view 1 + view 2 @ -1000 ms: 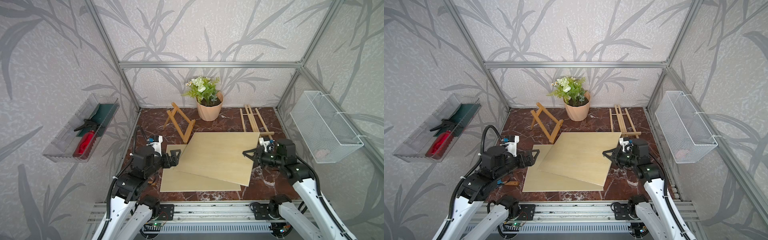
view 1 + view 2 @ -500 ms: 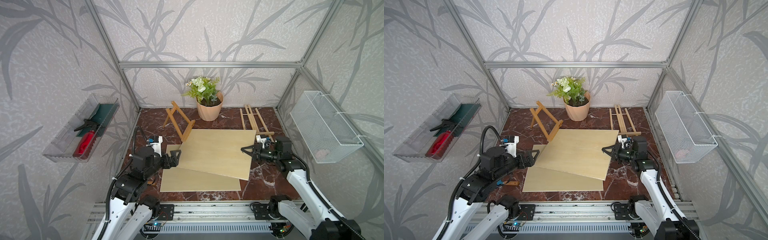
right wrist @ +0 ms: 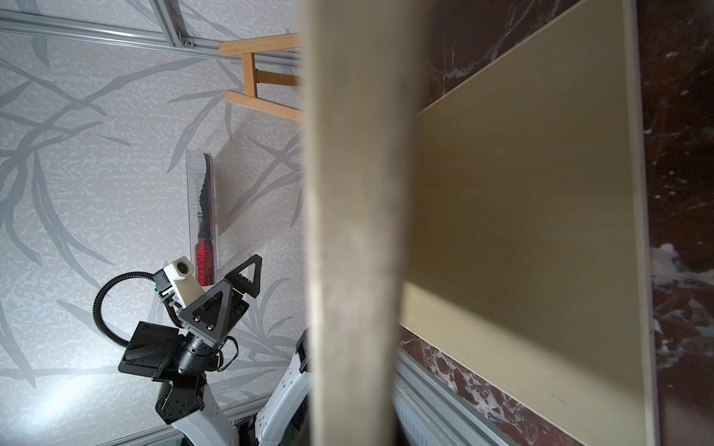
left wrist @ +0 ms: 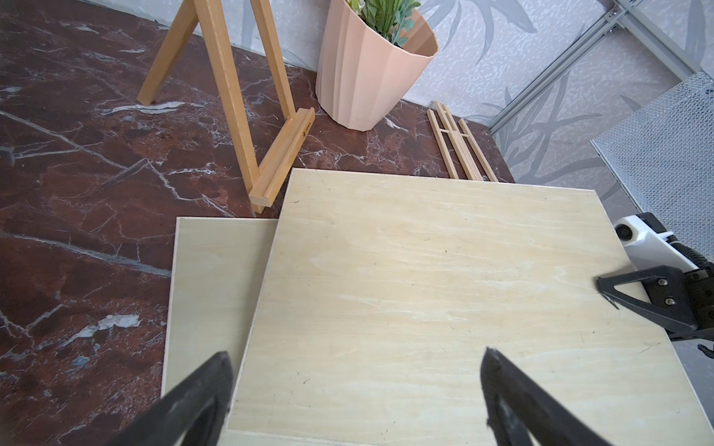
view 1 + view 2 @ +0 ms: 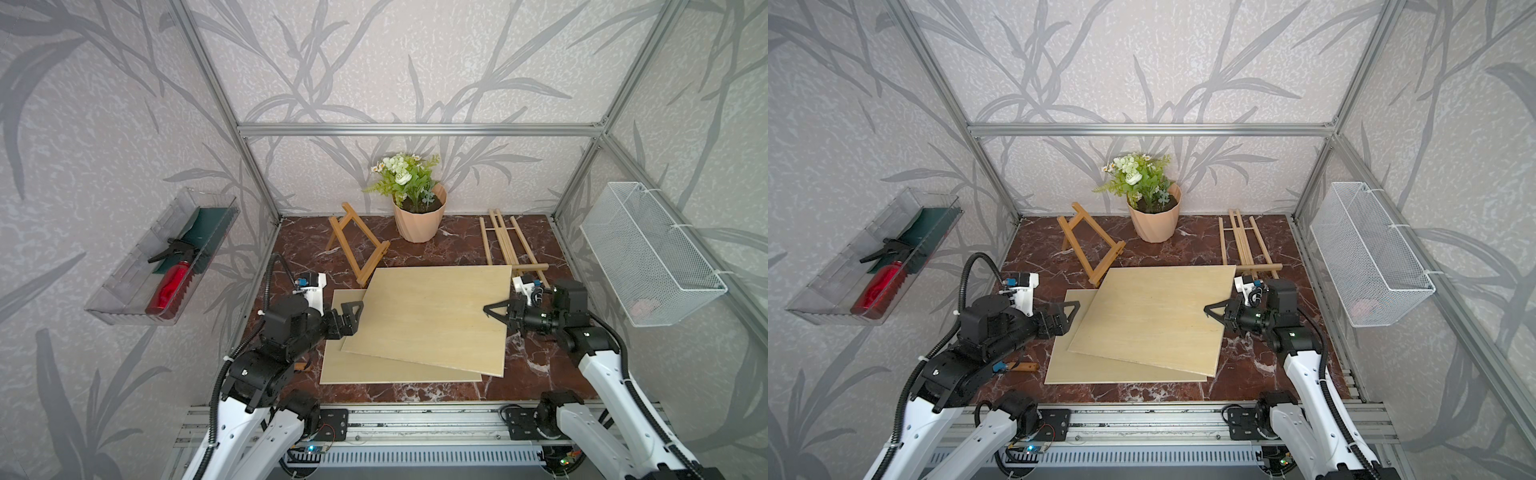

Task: Disassemble the easel
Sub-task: Place the drawing board on the drawing board.

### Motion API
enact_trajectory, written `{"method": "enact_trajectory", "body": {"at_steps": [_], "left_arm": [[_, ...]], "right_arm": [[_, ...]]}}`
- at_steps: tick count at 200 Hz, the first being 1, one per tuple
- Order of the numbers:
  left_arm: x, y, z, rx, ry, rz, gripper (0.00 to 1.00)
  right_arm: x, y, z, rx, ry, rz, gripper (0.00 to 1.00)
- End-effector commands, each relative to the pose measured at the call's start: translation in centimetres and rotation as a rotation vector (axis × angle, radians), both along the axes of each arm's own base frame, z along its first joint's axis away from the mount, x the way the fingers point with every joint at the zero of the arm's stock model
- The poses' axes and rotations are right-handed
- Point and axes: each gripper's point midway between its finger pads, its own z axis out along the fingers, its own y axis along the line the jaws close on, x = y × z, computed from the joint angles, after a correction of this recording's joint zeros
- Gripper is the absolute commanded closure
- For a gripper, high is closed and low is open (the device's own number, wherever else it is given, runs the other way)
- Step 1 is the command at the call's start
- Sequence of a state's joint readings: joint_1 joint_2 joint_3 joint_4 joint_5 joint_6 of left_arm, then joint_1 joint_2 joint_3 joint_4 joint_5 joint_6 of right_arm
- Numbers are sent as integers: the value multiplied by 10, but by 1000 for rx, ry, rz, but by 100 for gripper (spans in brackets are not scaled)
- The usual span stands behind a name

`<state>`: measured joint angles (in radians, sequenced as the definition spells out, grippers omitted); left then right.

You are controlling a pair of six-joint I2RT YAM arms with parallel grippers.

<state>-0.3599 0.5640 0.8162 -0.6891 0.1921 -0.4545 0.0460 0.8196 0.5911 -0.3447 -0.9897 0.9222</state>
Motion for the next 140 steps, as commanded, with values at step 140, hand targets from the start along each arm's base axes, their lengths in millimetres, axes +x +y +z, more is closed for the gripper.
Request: {"method": "enact_trajectory", "body": {"at_steps": [140], "left_arm": [[-5,3,-7,24,17,1,1]], "right_arm": [[-9,39,28,143,-111,247,100]]}}
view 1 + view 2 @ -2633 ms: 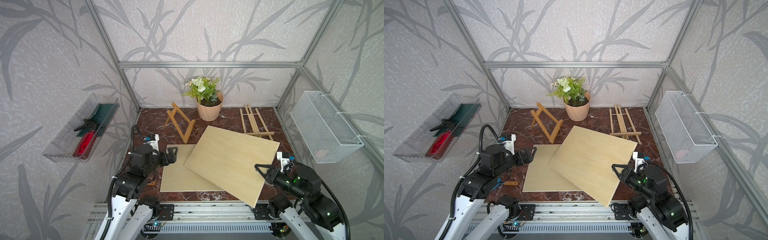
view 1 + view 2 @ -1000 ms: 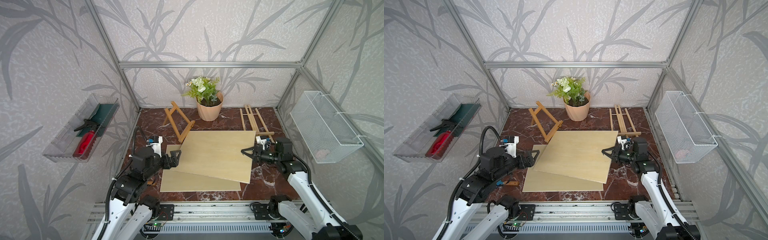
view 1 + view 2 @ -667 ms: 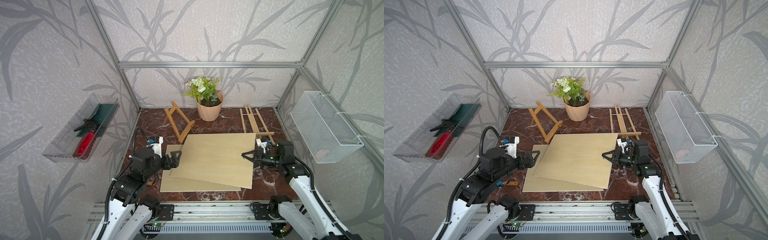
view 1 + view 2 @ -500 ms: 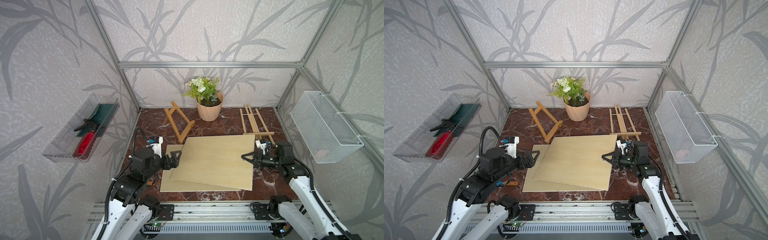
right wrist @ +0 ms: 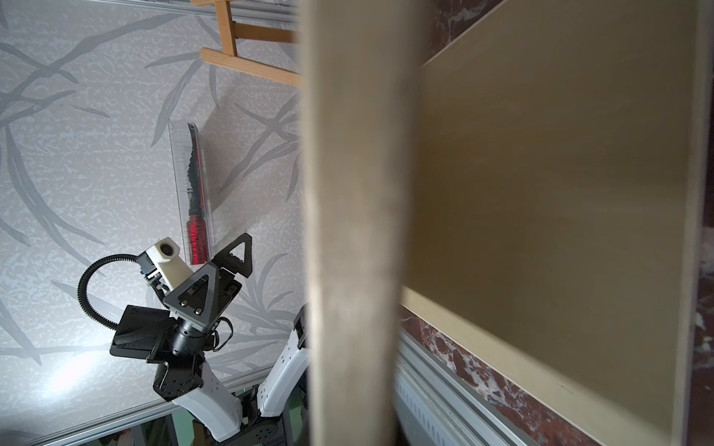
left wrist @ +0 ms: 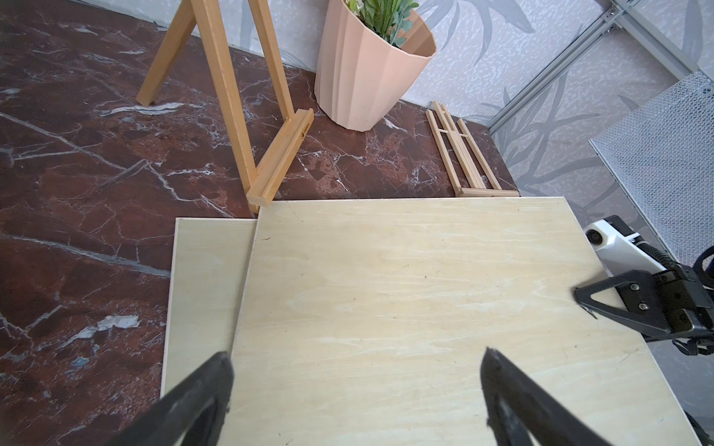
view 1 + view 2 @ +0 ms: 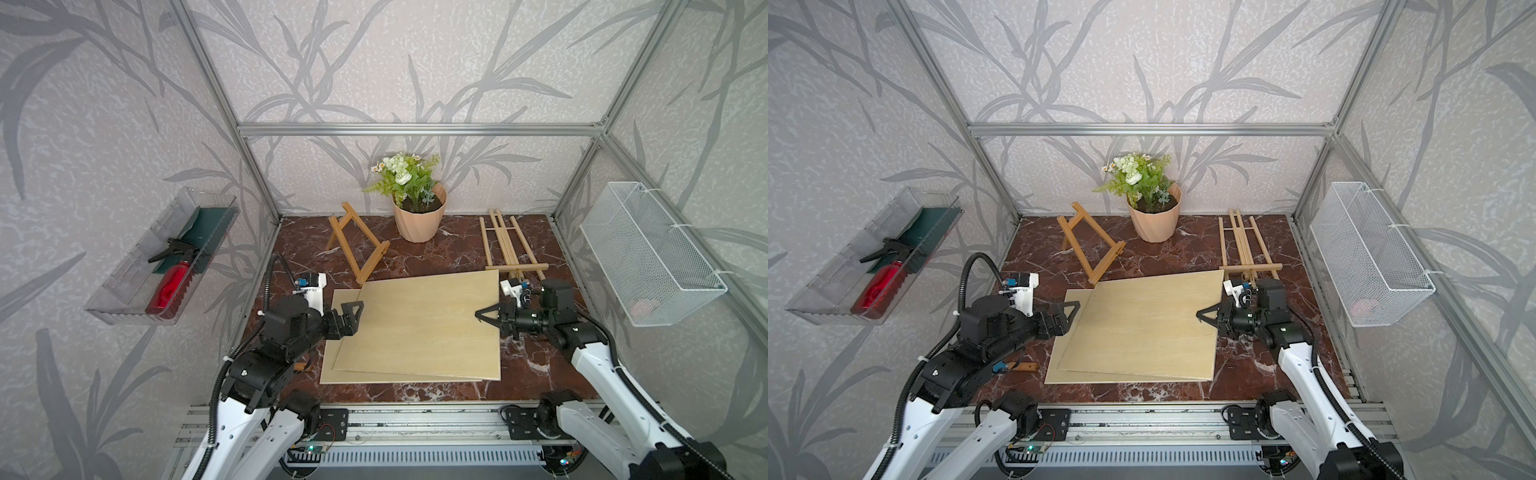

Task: Disassemble the easel
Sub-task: Place the drawing board on the drawing board.

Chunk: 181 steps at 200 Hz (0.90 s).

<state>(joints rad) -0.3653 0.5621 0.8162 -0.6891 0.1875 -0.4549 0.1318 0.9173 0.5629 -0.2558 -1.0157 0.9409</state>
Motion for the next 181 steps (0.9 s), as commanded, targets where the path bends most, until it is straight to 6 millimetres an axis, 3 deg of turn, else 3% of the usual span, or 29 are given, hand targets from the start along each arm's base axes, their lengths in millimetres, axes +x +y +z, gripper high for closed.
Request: {"method": "enact_trajectory", "body": {"at_steps": [1,126,181], "left_arm": [[-4,3,-8,23,21,1,1],[-5,3,-7,25,18,1,1],[-6,3,-7,26,16,-1,1]], "right_arm": [[-6,17,46,136,-159,143,100],[33,36,23,143,-129,167,100],[37,45,-6,143,-74,222,100]]}}
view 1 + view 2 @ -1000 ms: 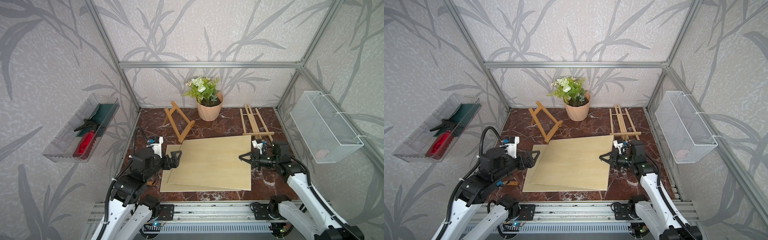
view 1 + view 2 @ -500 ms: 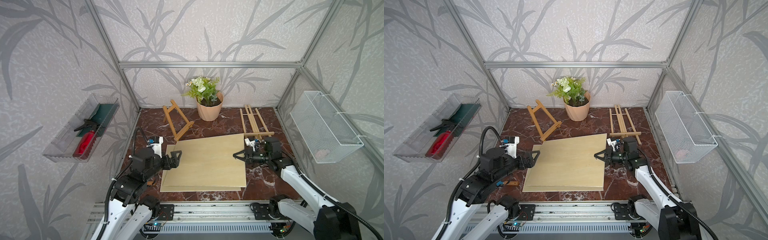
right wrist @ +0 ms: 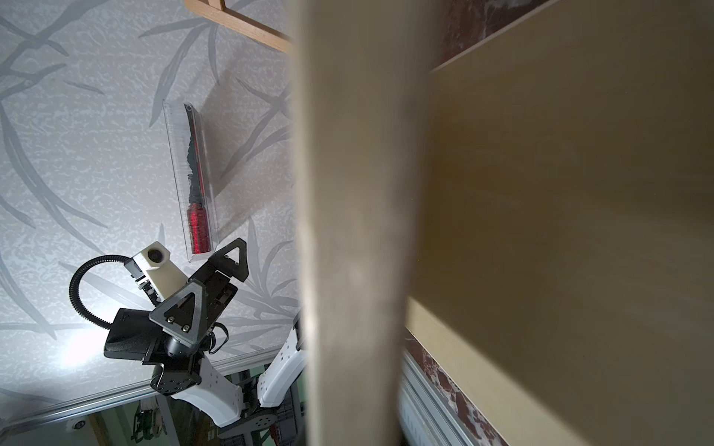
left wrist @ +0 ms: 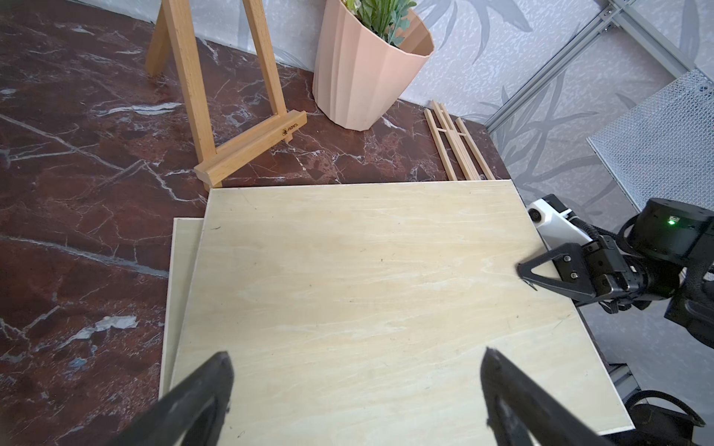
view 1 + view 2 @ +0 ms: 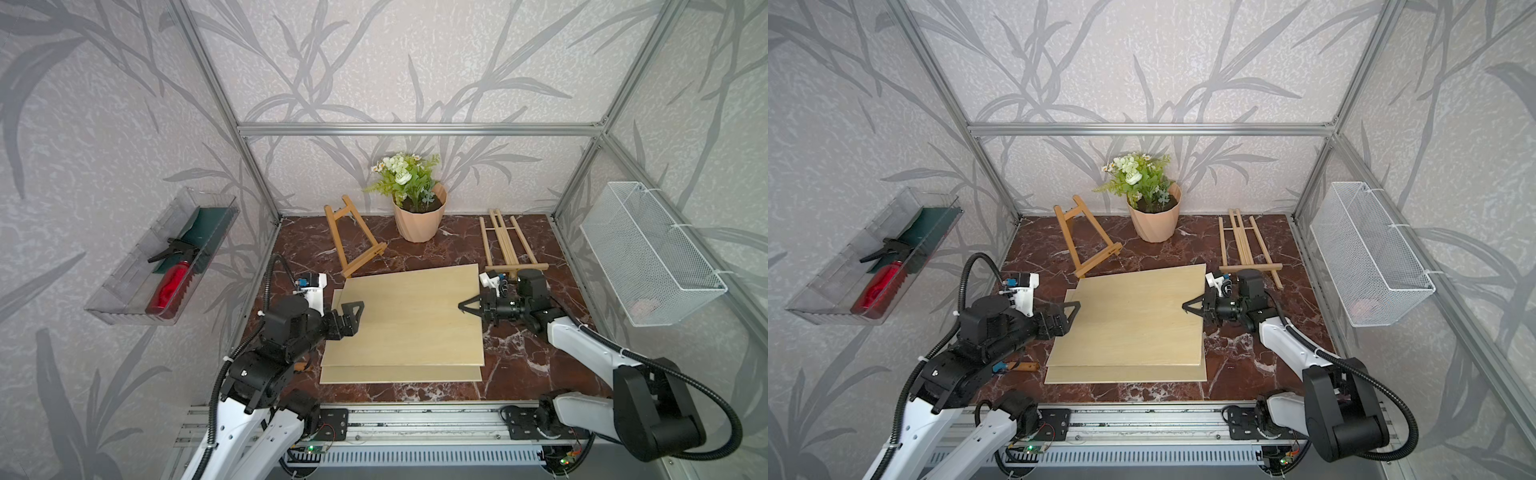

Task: Disassemble the easel
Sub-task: Place the drawing board on the drawing board.

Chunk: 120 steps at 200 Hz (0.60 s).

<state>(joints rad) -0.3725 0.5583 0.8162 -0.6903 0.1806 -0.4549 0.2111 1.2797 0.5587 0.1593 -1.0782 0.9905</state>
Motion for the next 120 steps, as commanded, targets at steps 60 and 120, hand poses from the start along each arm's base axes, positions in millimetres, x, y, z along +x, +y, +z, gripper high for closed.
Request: {"method": "enact_trajectory", "body": {"at_steps": [60,120], "left_arm": [[-6,2,-7,27,18,-3,1],[-7,3,-5,24,8,1,1]], "right_arm": [[-1,13,4,88,-55,142,100],[7,17,-23,81,5,176,100]]}}
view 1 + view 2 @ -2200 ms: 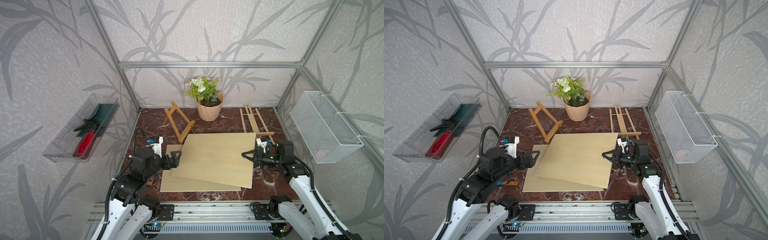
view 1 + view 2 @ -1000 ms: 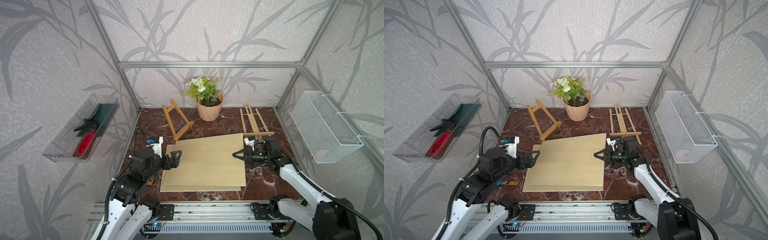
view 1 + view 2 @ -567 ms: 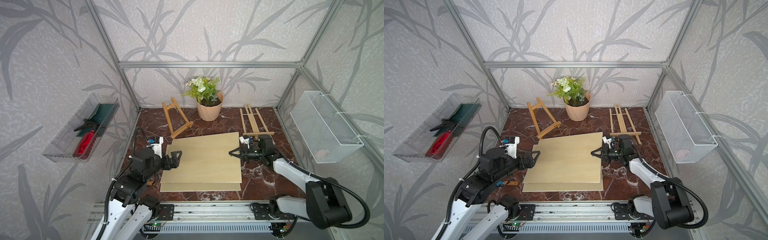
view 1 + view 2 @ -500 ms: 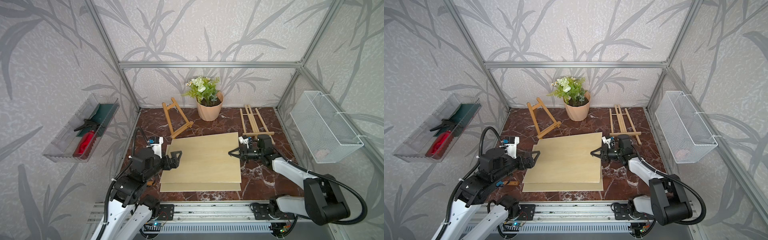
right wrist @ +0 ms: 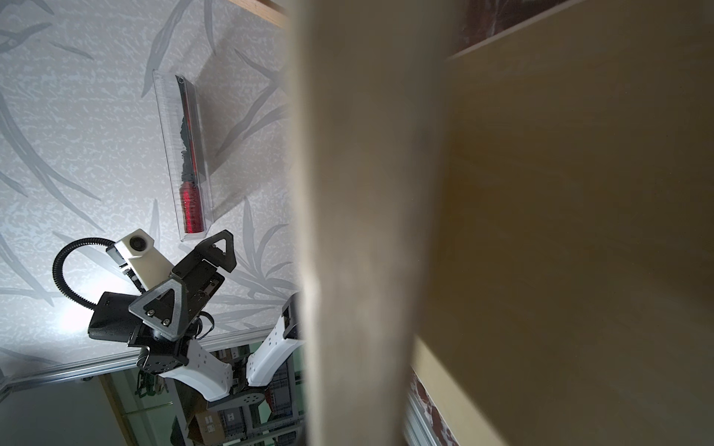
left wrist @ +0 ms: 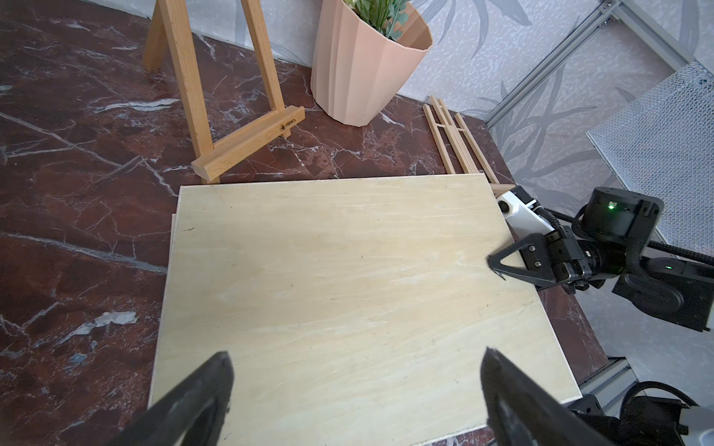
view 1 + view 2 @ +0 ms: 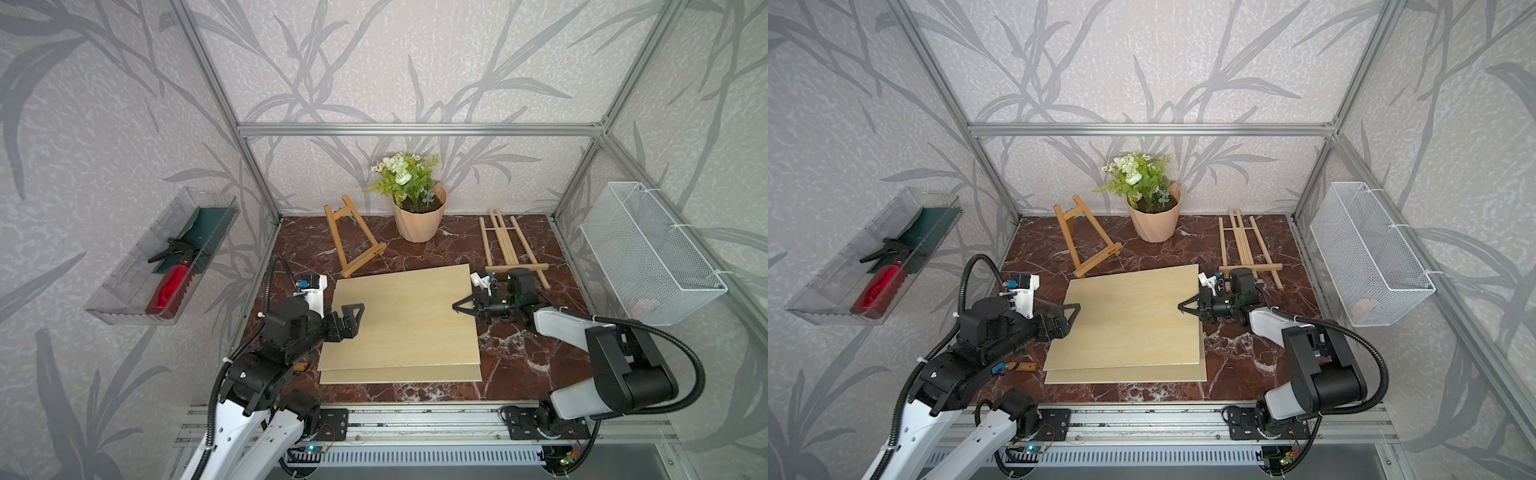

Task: Disassemble the easel
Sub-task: Place the drawing board on the drawing board.

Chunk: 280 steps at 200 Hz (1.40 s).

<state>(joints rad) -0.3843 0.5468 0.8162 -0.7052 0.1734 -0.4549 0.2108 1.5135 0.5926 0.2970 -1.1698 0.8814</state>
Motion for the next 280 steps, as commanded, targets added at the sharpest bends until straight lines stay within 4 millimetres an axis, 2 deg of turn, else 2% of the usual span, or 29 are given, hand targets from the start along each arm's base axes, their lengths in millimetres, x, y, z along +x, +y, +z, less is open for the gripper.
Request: {"method": "enact_trajectory", "body": {"at_steps": [1,35,100,142,169,174,203,233,280], "left_arm": [[-4,4,-4,19,5,7,1],[-4,2,-4,18,4,1,1],[-4,2,-4,21,7,-3,1],[-4,2,-4,22,5,0,1],[-4,2,-5,23,7,0,1],[-4,2,-5,23,6,0,1],[-3,3,-5,23,5,5,1],[-3,2,-6,24,8,5,1],[-2,2,-7,26,15,3,1]], "right_arm": [[-8,7,7,49,36,78,100],[-9,5,0,-3,43,97,100],[-15,-10,-45,-178,136,116,100],[-6,-15,-55,-147,148,51,100],[6,-21,-61,-82,155,-35,100],[7,-22,-69,-76,176,-46,100],[12,-24,-81,-73,191,-76,100],[15,-28,-86,-62,188,-102,100],[17,-48,-90,-36,184,-200,100]]}}
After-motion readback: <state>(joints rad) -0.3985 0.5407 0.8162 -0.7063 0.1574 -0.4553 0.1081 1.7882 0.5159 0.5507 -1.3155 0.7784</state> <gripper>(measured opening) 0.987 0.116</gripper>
